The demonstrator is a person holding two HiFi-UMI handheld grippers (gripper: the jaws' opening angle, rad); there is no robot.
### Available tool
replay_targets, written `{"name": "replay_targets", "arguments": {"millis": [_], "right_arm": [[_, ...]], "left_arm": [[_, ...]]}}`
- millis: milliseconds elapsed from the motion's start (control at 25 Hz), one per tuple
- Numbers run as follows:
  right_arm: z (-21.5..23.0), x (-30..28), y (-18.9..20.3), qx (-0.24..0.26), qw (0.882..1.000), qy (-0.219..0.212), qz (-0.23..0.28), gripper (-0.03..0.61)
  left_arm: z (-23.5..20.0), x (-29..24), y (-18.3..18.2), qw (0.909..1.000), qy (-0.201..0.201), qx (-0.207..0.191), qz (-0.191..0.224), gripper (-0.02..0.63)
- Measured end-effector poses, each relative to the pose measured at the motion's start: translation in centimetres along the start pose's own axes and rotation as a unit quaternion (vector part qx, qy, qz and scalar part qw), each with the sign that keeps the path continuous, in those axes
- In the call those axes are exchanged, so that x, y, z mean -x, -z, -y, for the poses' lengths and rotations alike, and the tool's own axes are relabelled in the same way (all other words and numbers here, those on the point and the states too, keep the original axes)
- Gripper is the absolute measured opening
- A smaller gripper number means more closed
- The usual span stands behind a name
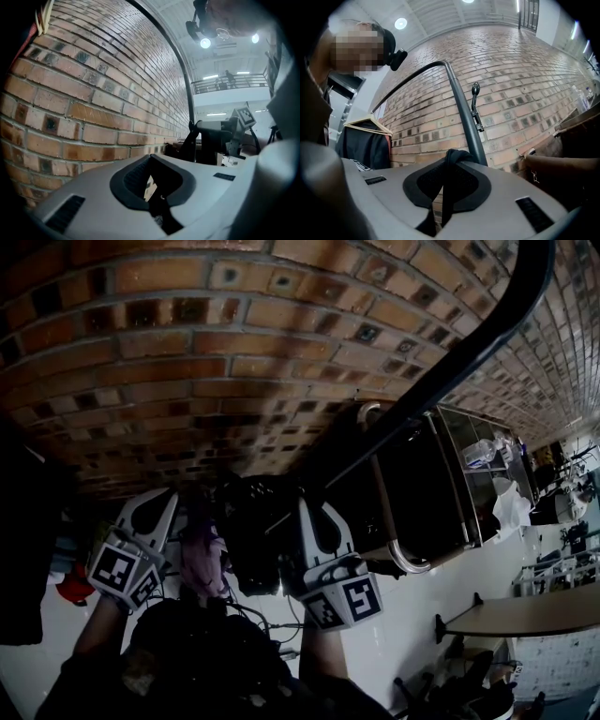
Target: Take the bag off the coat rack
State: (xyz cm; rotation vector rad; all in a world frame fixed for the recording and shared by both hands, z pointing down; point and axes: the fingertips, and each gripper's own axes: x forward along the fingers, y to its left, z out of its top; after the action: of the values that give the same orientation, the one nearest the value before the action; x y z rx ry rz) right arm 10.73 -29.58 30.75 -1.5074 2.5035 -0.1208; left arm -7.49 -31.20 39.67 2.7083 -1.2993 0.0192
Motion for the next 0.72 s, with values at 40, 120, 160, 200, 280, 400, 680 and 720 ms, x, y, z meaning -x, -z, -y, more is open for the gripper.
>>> {"name": "replay_targets", "arguments": {"millis": [40, 120, 160, 200, 280, 400, 680, 720], "right_arm": [[0.0, -0.1, -0.1, -0.003, 1.0, 0.0, 0.0, 0.038], [-0.1, -0.3, -0.3, -0.009, 1.0, -0.001, 0.001, 0.038], [-0.2, -0.4, -0.4, -0.009, 1.0, -0.001, 0.001, 0.038], [-0.2, -0.5, -0.4, -0.009, 1.0, 0.0, 0.0, 0.038], [-0.3, -0.7, -0.5, -0.009, 1.0, -0.001, 0.0, 0.038], [-0.5, -1.1, -0.8, -0.011, 1.0, -0.003, 0.001, 0.038], [-2.6, -2.8, -3.1, 0.017, 0.999, -0.038, 0.016, 0.038], [-3.0, -3.1, -3.2, 0.021, 0.999, -0.046, 0.016, 0.038]], "left_arm": [[-0.2, 0.0, 0.0, 1.0, 0.0, 0.0, 0.0, 0.034], [-0.5, -0.1, 0.0, 1.0, -0.001, 0.002, 0.001, 0.034], [-0.7, -0.1, 0.0, 1.0, -0.002, 0.003, 0.001, 0.034], [-0.9, -0.2, 0.0, 1.0, -0.003, 0.004, 0.001, 0.034], [-1.3, -0.3, 0.0, 1.0, -0.003, 0.005, 0.001, 0.034], [-1.6, -0.6, 0.2, 1.0, -0.001, 0.008, -0.002, 0.034], [-2.3, -1.3, 0.0, 0.9999, 0.003, 0.013, 0.003, 0.034], [-2.4, -1.3, -0.1, 0.9999, 0.003, 0.013, 0.005, 0.034]]}}
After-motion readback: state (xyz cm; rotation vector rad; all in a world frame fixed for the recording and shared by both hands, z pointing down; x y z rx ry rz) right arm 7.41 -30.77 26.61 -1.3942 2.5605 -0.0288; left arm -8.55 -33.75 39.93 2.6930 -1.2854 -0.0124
